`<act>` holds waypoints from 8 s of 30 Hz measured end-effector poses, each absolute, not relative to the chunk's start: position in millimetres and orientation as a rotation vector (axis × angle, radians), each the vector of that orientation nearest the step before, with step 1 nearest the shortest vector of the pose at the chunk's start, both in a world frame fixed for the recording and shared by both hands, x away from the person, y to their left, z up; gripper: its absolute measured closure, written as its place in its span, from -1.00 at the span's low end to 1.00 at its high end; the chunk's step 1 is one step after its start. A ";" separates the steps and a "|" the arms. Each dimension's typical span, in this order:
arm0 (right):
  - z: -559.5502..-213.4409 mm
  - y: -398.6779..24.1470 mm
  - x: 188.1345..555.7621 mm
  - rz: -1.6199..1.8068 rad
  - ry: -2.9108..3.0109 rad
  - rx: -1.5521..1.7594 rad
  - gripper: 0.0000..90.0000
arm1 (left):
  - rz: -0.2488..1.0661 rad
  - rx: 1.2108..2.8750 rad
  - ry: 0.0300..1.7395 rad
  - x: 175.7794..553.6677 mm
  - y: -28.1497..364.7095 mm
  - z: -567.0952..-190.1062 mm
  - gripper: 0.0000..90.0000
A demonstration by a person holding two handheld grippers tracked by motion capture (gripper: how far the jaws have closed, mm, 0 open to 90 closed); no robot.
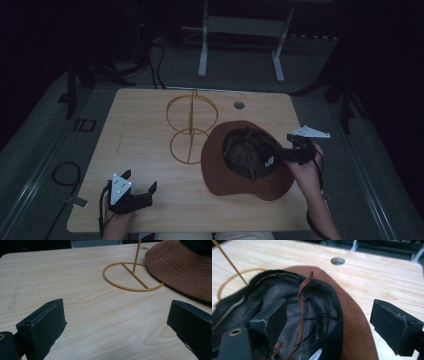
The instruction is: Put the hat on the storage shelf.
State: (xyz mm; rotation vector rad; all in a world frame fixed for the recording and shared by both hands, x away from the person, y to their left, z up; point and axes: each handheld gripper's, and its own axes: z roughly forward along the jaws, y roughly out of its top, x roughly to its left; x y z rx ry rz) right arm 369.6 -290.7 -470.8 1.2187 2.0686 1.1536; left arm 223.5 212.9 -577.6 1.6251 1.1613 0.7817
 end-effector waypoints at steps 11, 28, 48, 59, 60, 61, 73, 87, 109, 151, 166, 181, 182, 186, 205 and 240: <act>-496.7 -275.6 415.8 1.000 2.147 1.276 -0.48 | 0.799 1.663 1.171 222.5 210.2 -575.6 -0.95; -525.5 -259.1 439.5 0.711 2.176 1.263 0.15 | 0.785 1.683 1.215 224.2 211.4 -576.6 -0.95; -516.9 -259.2 432.0 0.773 2.074 1.295 0.89 | 0.705 1.816 1.176 226.3 201.6 -580.2 -0.87; -474.8 -268.7 408.6 0.974 2.020 1.279 0.90 | 0.628 1.836 1.114 226.4 176.7 -568.7 -0.85; -473.0 -269.7 406.4 0.988 2.018 1.279 0.90 | 0.616 1.842 1.103 226.7 172.6 -567.2 -0.85; -471.7 -271.3 404.7 1.011 2.016 1.282 0.90 | 0.608 1.856 1.090 227.2 168.7 -565.3 -0.85; -460.6 -276.0 387.3 1.067 1.989 1.272 0.90 | 0.585 1.908 0.966 241.6 117.7 -522.6 -0.85; -457.9 -273.2 370.3 1.075 1.986 1.243 0.90 | 0.558 1.940 0.892 275.6 64.7 -505.8 -0.85; -457.0 -276.8 348.9 1.111 2.019 1.210 0.90 | 0.623 2.035 0.944 332.1 -20.0 -485.7 -0.83; -436.9 -306.7 262.3 1.340 1.997 1.141 -0.04 | 0.756 1.953 0.905 343.1 -29.6 -457.2 0.93; -433.4 -373.6 260.3 1.219 1.944 1.212 -0.05 | 0.690 1.860 0.652 314.6 -9.1 -429.1 0.93; -432.3 -333.5 284.3 1.432 2.108 1.011 -0.11 | 0.486 1.654 0.311 294.9 15.1 -404.0 0.93; -431.3 -327.9 282.1 1.483 2.123 0.983 -0.12 | 0.478 1.637 0.308 294.8 15.5 -402.4 0.93; -426.4 -304.7 273.6 1.625 2.190 0.838 -0.18 | 0.474 1.611 0.305 290.4 10.0 -399.2 0.93; -427.9 -258.2 289.2 1.891 2.248 0.682 -0.10 | 0.488 1.646 0.287 283.3 -24.5 -415.2 0.92; -411.4 -286.4 296.3 1.906 2.122 0.771 0.95 | 0.419 1.711 0.394 289.4 18.6 -424.7 0.30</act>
